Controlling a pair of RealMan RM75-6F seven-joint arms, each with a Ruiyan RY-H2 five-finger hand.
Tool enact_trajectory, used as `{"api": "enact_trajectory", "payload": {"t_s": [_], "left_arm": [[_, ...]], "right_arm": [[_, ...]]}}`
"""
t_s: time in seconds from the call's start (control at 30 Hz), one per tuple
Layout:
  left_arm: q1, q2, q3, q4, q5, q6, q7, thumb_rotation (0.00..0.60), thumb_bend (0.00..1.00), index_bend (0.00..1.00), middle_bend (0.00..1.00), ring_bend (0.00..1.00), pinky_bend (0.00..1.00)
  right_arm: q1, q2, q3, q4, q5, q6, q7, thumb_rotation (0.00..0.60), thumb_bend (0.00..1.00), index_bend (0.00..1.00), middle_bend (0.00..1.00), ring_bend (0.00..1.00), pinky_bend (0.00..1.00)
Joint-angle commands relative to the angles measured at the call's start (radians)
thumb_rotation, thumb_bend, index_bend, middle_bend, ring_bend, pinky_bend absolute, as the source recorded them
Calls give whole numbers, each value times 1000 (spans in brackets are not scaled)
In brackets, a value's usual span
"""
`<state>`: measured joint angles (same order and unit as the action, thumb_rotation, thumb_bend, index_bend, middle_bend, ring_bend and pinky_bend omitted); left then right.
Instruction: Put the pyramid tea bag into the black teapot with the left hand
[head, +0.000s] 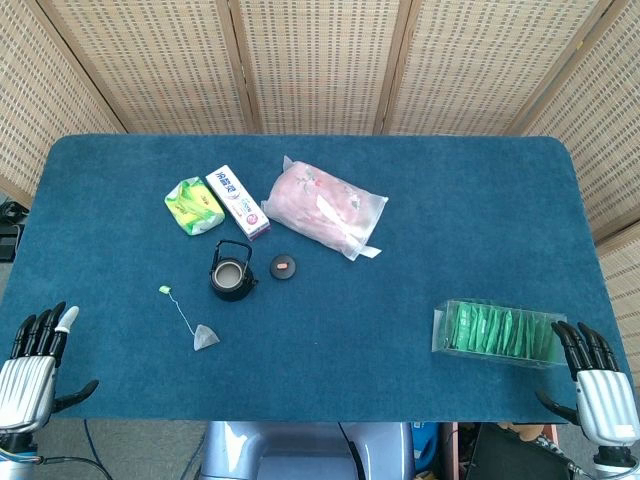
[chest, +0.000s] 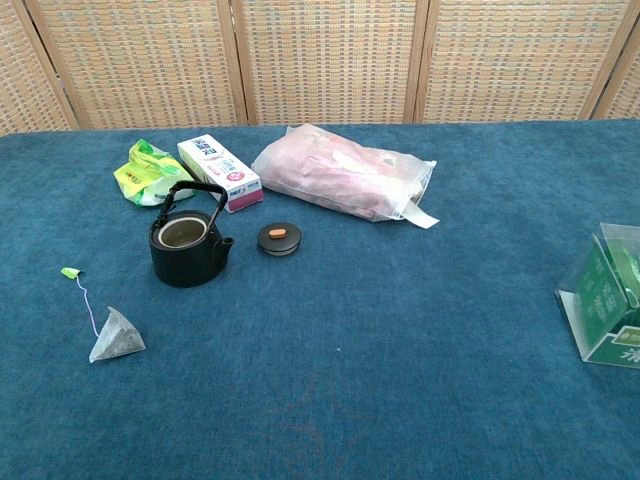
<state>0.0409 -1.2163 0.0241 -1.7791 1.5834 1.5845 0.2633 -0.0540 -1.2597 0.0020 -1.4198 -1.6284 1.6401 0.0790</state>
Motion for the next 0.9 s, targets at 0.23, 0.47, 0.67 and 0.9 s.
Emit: {"api": "enact_trajectory", "payload": {"t_s": [0.23, 0.47, 0.67, 0.9], "left_arm": [[-2, -5, -3, 5, 1, 0, -5, 600, 44, 0, 0, 0, 0], [-7, -9, -12, 9, -3, 0, -9, 600, 45, 0, 0, 0, 0], [-18, -8, -21, 6, -10, -14, 2, 600, 45, 0, 0, 0, 0], [-41, -10, -38, 12, -35, -46, 13, 600, 45, 0, 0, 0, 0]], "right_arm": [[2, 2, 2, -3, 1, -1, -3, 600, 8, 118, 194, 75, 157], [0, 3, 2, -3, 6, -2, -1, 600, 8, 118, 194, 75, 157], [0, 1, 2, 2, 13, -6, 5, 600, 9, 118, 194, 75, 157], [1, 1, 4, 8, 19, -13, 9, 600, 8, 118, 194, 75, 157]]}}
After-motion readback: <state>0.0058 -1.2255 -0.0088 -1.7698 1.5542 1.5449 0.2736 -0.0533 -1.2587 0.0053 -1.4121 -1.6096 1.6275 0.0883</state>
